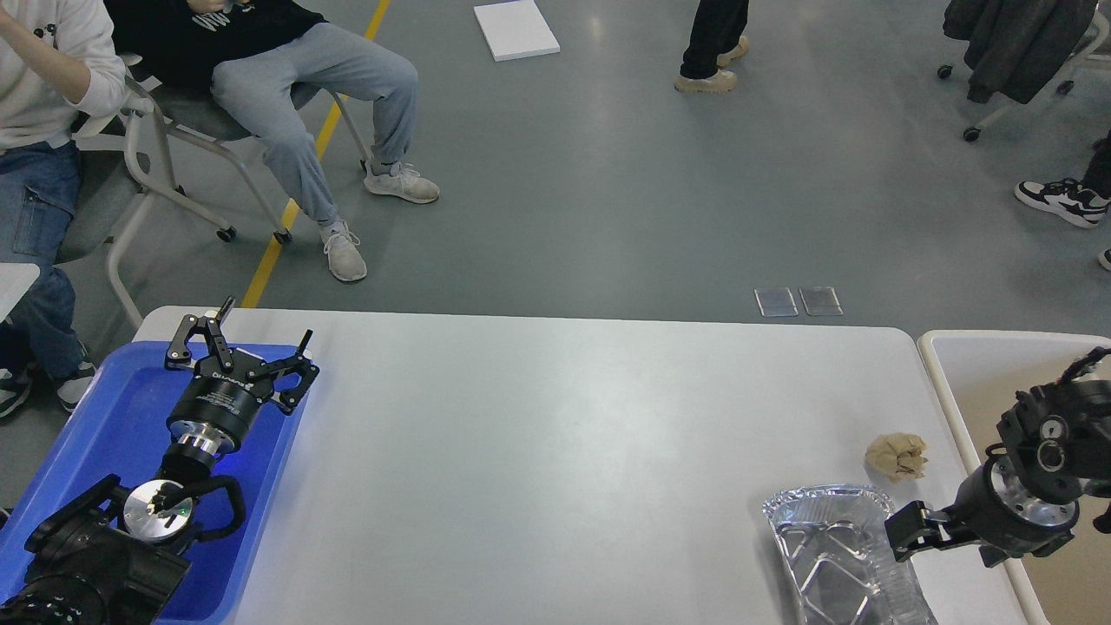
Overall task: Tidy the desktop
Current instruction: 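Lower the right gripper onto the silver foil tray's edge and grasp it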
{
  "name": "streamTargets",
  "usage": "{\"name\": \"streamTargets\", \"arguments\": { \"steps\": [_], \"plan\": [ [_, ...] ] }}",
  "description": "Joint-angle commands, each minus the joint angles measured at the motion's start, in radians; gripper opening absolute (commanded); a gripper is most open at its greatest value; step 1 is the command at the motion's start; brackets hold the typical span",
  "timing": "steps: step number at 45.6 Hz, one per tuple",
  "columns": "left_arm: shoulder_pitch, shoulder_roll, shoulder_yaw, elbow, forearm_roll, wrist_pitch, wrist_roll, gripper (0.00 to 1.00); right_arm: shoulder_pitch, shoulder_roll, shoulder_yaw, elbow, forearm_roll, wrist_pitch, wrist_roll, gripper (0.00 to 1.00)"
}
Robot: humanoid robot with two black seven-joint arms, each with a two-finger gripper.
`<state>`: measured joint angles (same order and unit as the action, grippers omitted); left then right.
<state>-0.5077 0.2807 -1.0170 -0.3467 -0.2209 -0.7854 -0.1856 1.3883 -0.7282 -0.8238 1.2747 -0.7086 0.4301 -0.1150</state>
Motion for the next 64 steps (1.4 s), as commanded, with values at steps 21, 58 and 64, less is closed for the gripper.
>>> {"name": "streamTargets", "arguments": {
  "steps": [21,58,64],
  "plan": [
    [0.000,0.000,0.000,0.000,0.000,0.000,0.000,1.00,-0.057,0.001,0.049,-0.048,0.409,-0.031,0.003,1.00],
    [0.000,0.000,0.000,0.000,0.000,0.000,0.000,1.00,-0.129,0.035,0.011,0.133,-0.170,-0.330,-0.011,1.00],
    [0.000,0.000,0.000,0.000,0.000,0.000,0.000,1.00,-0.160,0.058,0.014,0.123,-0.178,-0.369,-0.011,1.00]
  ]
}}
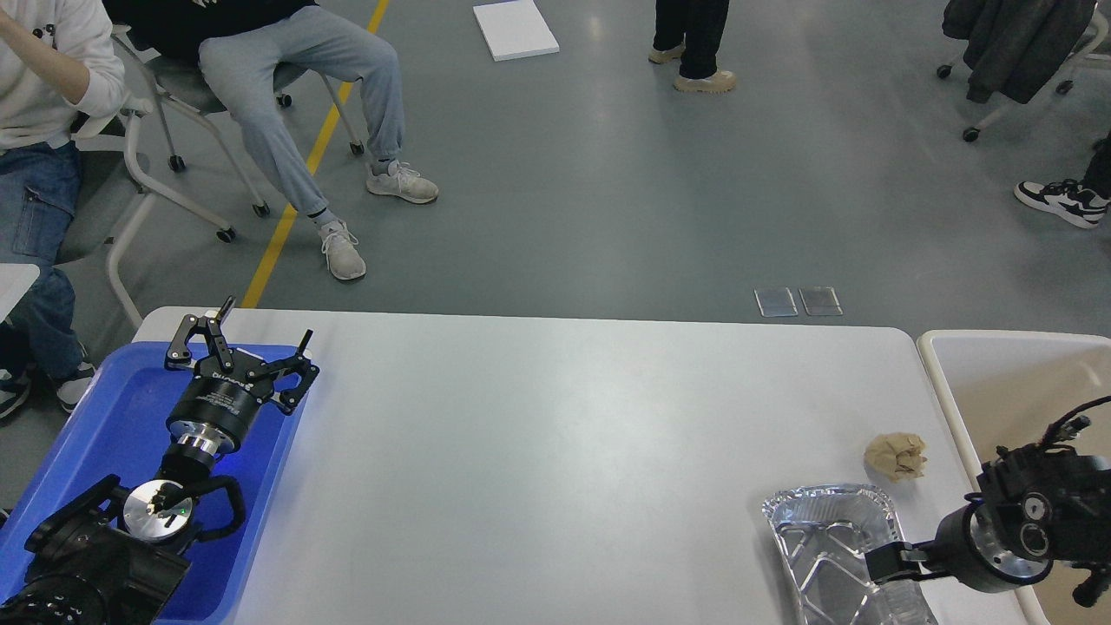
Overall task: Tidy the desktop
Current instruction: 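Lower the right gripper onto the silver foil tray's edge and grasp it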
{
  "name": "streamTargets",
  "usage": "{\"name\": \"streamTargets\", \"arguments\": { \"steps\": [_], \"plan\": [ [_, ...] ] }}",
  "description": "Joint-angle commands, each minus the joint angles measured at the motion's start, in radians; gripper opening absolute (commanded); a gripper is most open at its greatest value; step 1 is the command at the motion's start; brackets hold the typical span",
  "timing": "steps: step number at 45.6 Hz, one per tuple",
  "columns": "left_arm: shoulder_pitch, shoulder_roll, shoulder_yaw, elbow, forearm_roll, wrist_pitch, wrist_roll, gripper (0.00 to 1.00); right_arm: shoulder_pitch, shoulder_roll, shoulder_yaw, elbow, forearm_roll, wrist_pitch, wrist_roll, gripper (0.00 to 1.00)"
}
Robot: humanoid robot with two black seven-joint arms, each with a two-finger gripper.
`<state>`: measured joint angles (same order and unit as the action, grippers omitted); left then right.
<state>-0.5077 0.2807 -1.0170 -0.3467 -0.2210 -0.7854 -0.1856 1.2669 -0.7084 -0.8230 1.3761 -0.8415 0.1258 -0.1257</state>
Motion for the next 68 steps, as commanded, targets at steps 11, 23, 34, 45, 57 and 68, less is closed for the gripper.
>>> {"name": "streamTargets", "arguments": {
  "steps": [11,23,34,45,57,68],
  "plan": [
    [0.000,0.000,0.000,0.000,0.000,0.000,0.000,1.00,-0.075,0.047,0.010,-0.014,-0.090,-0.123,0.000,1.00],
    [0.000,0.000,0.000,0.000,0.000,0.000,0.000,1.00,-0.133,0.086,0.009,-0.118,-0.088,-0.123,0.001,0.94],
    [0.000,0.000,0.000,0.000,0.000,0.000,0.000,1.00,-0.155,0.087,0.007,-0.130,-0.087,-0.123,0.000,0.56],
    [0.000,0.000,0.000,0.000,0.000,0.000,0.000,1.00,-0.153,0.083,-0.001,-0.129,-0.076,-0.121,0.000,0.00],
    [0.000,0.000,0.000,0.000,0.000,0.000,0.000,1.00,-0.149,0.086,0.001,-0.155,-0.073,-0.123,-0.002,0.00],
    [0.000,0.000,0.000,0.000,0.000,0.000,0.000,1.00,-0.132,0.067,-0.001,-0.144,-0.065,-0.117,-0.003,0.00]
  ]
}}
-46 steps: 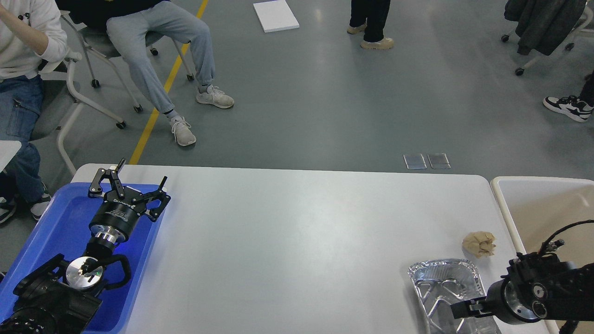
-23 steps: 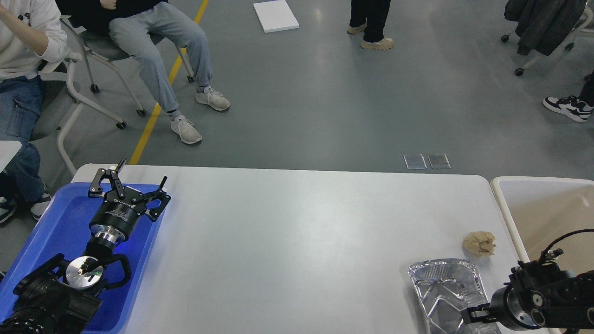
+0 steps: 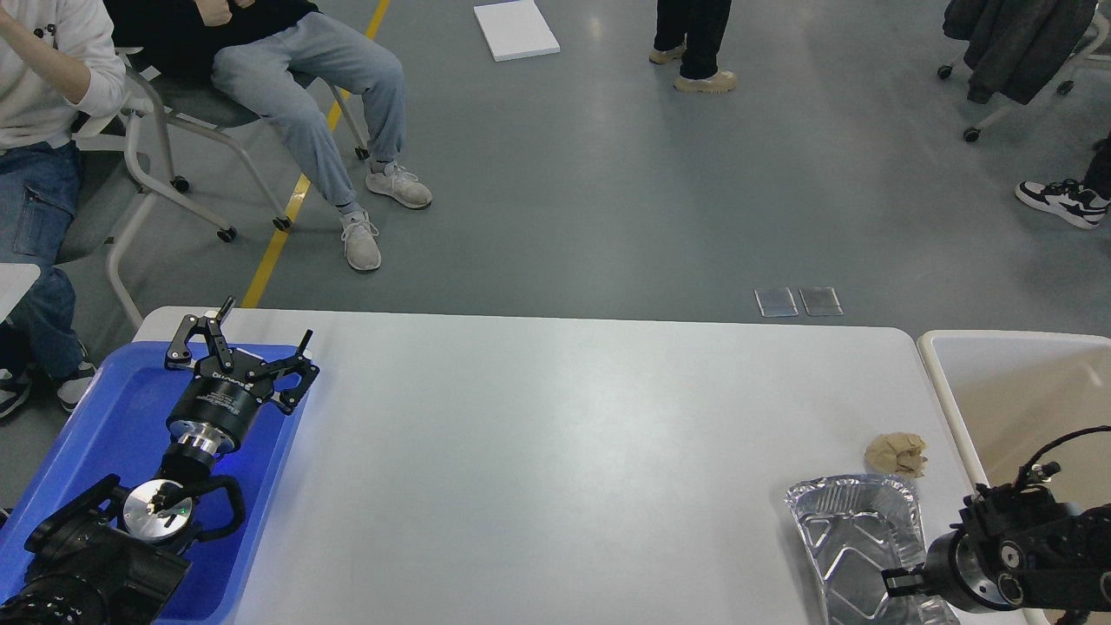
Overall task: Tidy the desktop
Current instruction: 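Lower the right gripper onto the silver foil tray's edge and grasp it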
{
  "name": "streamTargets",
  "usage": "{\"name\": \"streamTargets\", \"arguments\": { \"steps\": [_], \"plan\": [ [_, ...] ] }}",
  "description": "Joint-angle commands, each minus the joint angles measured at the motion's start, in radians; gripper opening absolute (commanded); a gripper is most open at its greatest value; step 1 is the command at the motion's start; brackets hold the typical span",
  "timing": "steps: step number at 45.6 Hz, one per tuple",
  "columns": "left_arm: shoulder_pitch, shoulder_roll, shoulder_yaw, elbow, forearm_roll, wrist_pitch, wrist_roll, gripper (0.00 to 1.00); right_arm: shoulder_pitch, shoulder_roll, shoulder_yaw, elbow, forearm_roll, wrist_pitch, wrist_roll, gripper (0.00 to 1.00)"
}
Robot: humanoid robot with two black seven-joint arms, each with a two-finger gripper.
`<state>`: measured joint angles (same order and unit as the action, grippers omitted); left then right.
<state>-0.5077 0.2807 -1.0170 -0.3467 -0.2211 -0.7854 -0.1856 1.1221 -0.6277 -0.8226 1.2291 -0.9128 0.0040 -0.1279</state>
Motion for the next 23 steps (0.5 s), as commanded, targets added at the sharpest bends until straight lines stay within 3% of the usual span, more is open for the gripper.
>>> {"name": "streamTargets", "arguments": {
  "steps": [1,10,23],
  "plan": [
    [0.000,0.000,0.000,0.000,0.000,0.000,0.000,1.00,0.015,-0.017,-0.001,0.003,0.006,0.007,-0.001,0.00],
    [0.000,0.000,0.000,0.000,0.000,0.000,0.000,1.00,0.053,-0.050,-0.010,0.036,0.005,0.014,-0.001,0.00],
    [0.000,0.000,0.000,-0.002,0.000,0.000,0.000,1.00,0.248,-0.116,-0.119,0.208,-0.004,0.014,0.001,0.00]
  ]
}}
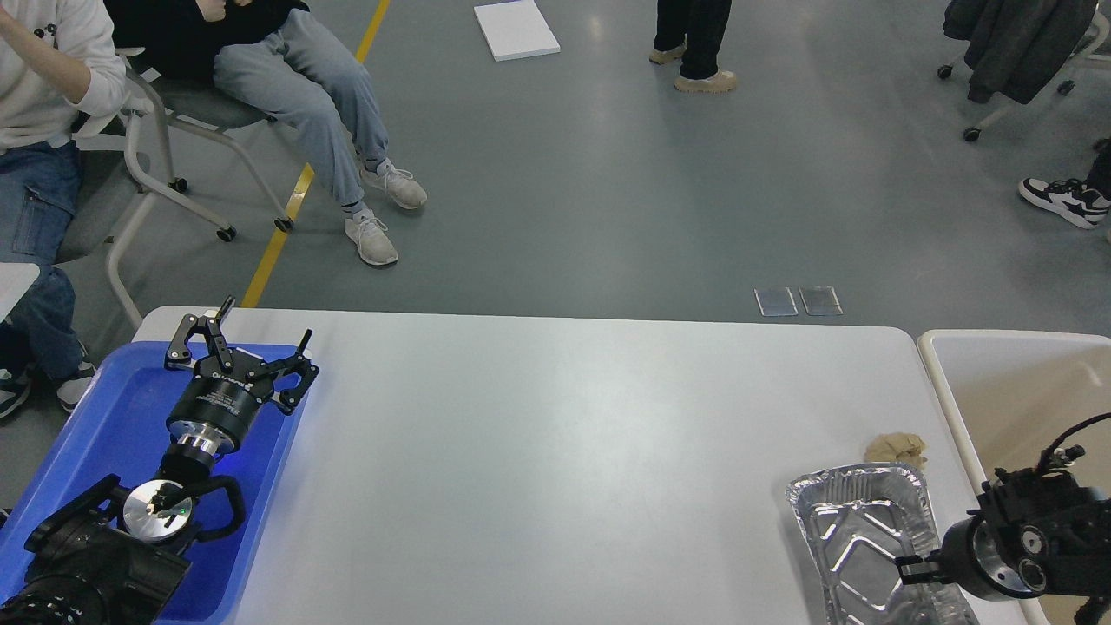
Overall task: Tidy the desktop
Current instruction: 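Lift the foil tray with the right gripper and carry it over the bin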
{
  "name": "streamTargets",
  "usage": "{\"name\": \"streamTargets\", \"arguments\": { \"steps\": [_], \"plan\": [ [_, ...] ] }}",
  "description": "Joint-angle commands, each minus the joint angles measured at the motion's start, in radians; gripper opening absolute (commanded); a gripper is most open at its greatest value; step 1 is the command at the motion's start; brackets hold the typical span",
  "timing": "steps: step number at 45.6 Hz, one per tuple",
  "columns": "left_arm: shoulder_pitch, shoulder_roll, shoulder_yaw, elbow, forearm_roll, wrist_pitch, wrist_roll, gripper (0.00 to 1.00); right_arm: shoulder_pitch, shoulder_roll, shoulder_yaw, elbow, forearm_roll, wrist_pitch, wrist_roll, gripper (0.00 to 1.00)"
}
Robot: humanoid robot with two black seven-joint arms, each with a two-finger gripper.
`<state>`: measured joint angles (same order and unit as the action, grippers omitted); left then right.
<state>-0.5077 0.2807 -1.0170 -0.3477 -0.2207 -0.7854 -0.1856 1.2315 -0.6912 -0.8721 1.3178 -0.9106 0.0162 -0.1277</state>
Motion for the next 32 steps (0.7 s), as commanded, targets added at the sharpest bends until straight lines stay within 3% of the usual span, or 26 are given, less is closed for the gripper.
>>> {"name": "streamTargets", "arguments": {
  "steps": [1,19,32],
  "plan": [
    [0.000,0.000,0.000,-0.001,0.001,0.000,0.000,1.00,0.160,-0.059,-0.082,0.133,-0.010,0.002,-0.001,0.00],
    [0.000,0.000,0.000,-0.001,0.000,0.000,0.000,1.00,0.491,-0.076,-0.304,0.294,-0.008,0.021,0.000,0.00],
    [0.000,0.000,0.000,-0.002,0.000,0.000,0.000,1.00,0.779,-0.059,-0.416,0.394,-0.008,0.114,0.000,0.00]
  ]
}}
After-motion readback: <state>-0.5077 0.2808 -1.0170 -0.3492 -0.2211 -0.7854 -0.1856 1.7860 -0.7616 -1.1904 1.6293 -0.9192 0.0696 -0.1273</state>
